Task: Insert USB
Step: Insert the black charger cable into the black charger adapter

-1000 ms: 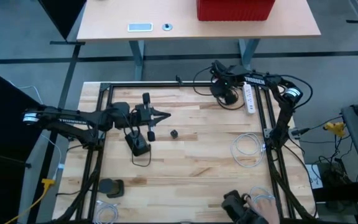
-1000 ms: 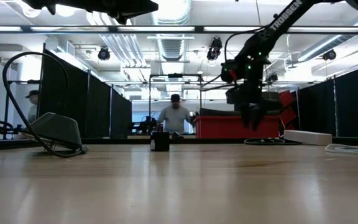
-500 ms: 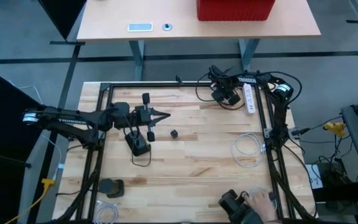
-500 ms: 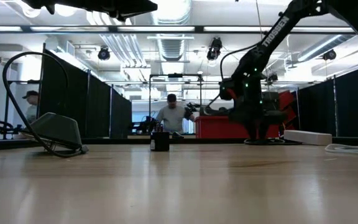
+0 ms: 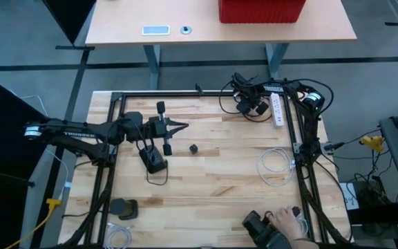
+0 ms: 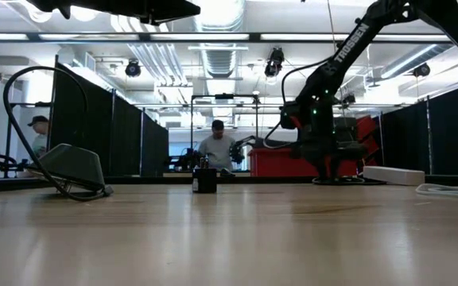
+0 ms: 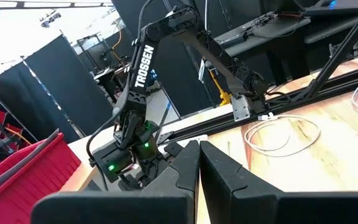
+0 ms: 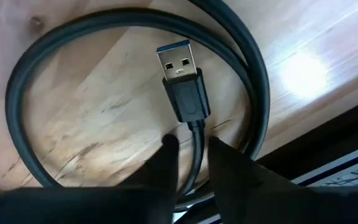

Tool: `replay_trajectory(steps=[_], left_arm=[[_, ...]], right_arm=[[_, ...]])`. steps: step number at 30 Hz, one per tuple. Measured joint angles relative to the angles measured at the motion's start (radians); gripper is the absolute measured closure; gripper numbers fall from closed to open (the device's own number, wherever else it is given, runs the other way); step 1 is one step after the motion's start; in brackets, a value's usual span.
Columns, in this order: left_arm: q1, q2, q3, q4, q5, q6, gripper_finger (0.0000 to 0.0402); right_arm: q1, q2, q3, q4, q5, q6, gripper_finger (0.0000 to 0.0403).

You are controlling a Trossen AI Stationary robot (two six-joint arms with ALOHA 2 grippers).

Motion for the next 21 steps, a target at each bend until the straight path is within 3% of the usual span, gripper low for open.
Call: replay_trajectory(steps=[4, 12, 21], left_arm=[[0.003, 0.000, 0.000, 0.000, 0.000, 0.001, 0.0402], [0.004, 0.000, 0.000, -0.031, 0.000, 0.001, 0.0402], [0.009, -0.003, -0.001, -0.070, 0.001, 0.004, 0.0402]], right_arm=[[0.004, 0.033, 0.001, -0.001, 0.030, 0.006, 0.0395], [0.061, 0.007, -0.005, -0.006, 0.066, 0.159, 0.0401], [0.118, -0.216, -0.008, -0.169, -0.156, 0.461, 0.0402]])
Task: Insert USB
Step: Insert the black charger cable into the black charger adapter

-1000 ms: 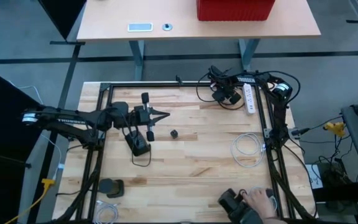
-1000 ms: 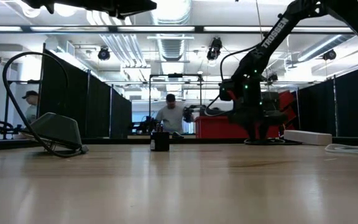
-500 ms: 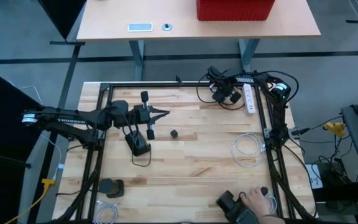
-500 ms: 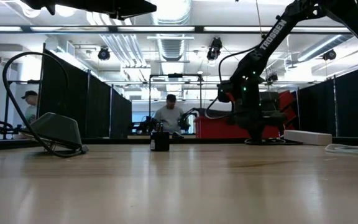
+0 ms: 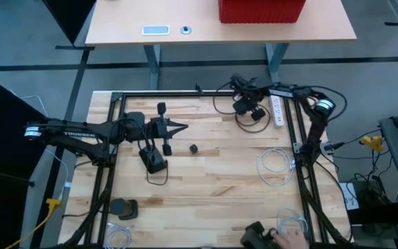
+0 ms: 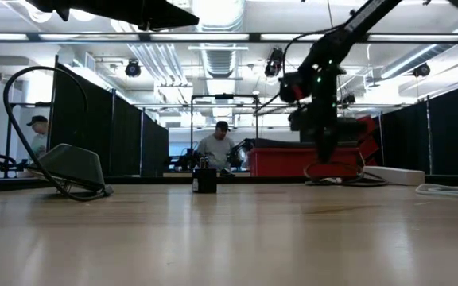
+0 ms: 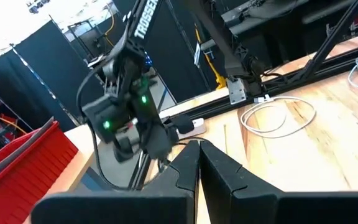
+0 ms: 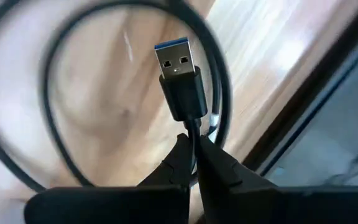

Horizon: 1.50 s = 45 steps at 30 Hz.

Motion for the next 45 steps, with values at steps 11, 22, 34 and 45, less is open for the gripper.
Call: replay_trajectory(steps=[11, 22, 34, 45], left_arm=[[0.002, -0.001, 0.000, -0.027, 0.001, -0.037, 0.0402], [0.005, 0.024, 0.000, -0.126, -0.024, -0.314, 0.0395], [0.002, 0.277, 0.000, -0.243, -0.026, -0.612, 0.0272], [0.009, 0.540, 0.262, -0.571, -0.025, -0.777, 0.0203]], right_arm=[[0.158, -0.119, 0.002, -0.036, -0.278, 0.379, 0.0403], [0.339, -0.113, -0.011, 0.024, -0.293, 0.479, 0.0403], [0.339, -0.120, -0.119, 0.084, -0.351, 0.573, 0.0403], [0.336, -0.120, -0.128, 0.087, -0.351, 0.652, 0.0403]])
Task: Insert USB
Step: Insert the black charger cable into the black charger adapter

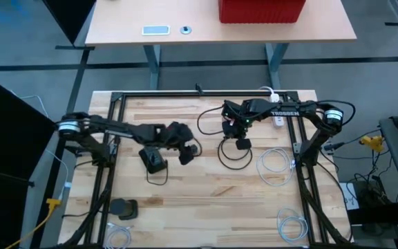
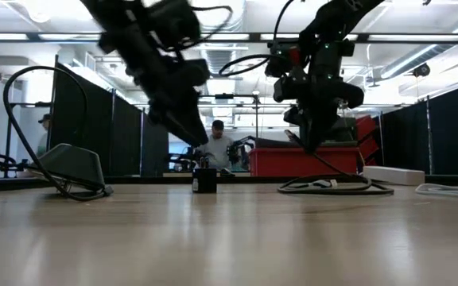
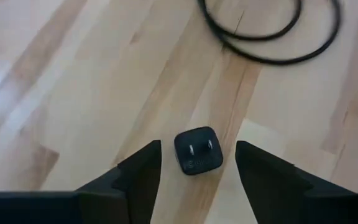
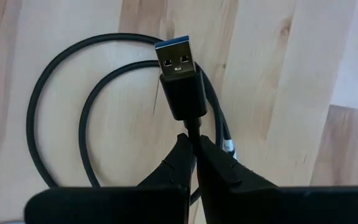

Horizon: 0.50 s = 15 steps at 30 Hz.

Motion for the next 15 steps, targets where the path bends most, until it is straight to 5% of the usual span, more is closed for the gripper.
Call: replay_trajectory(steps=[5, 15], left_arm=[[0.001, 0.134, 0.169, -0.234, 0.001, -0.089, 0.0189], [0.003, 0.255, 0.371, -0.363, 0.001, -0.194, 0.0157]], right_arm=[[-0.005, 0.000, 0.000, -0.023, 0.001, 0.039, 0.0403], [-0.010, 0.000, -0.001, -0.063, 0.002, 0.060, 0.0403]])
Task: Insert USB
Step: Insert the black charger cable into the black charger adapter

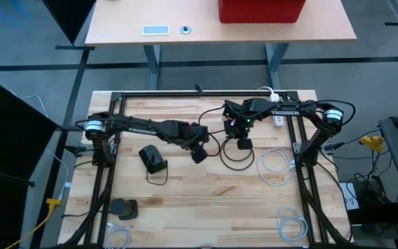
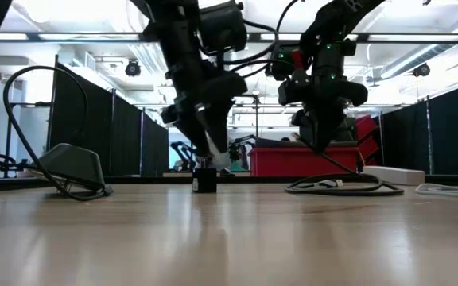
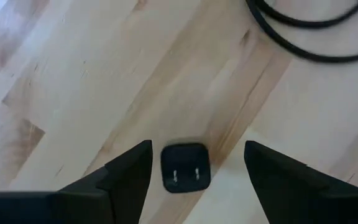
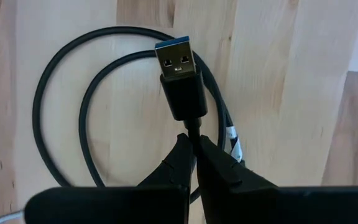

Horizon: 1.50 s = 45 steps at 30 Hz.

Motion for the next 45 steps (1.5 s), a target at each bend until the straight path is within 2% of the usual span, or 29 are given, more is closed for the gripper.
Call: replay_trajectory(steps=[7, 18, 35, 42, 45], left_arm=[[0.014, 0.033, -0.011, -0.080, -0.018, -0.107, 0.0172], [0.013, 0.061, -0.022, 0.010, 0.008, -0.105, 0.0188], [-0.005, -0.008, -0.009, -0.036, 0.001, 0.002, 0.0192], [-0.022, -0.004, -0.035, 0.008, -0.007, -0.015, 0.0192], [-0.018, -0.002, -0.049, 0.008, -0.028, -0.089, 0.0192]], right_arm=[[0.000, 0.000, -0.002, -0.005, 0.000, 0.005, 0.0403], [0.000, 0.000, -0.008, -0.005, 0.000, 0.024, 0.0403], [0.000, -0.001, -0.030, -0.001, -0.002, 0.021, 0.0403], [0.000, -0.001, -0.059, 0.006, -0.003, 0.021, 0.0403], [0.000, -0.001, -0.068, 0.007, -0.003, 0.022, 0.0403]])
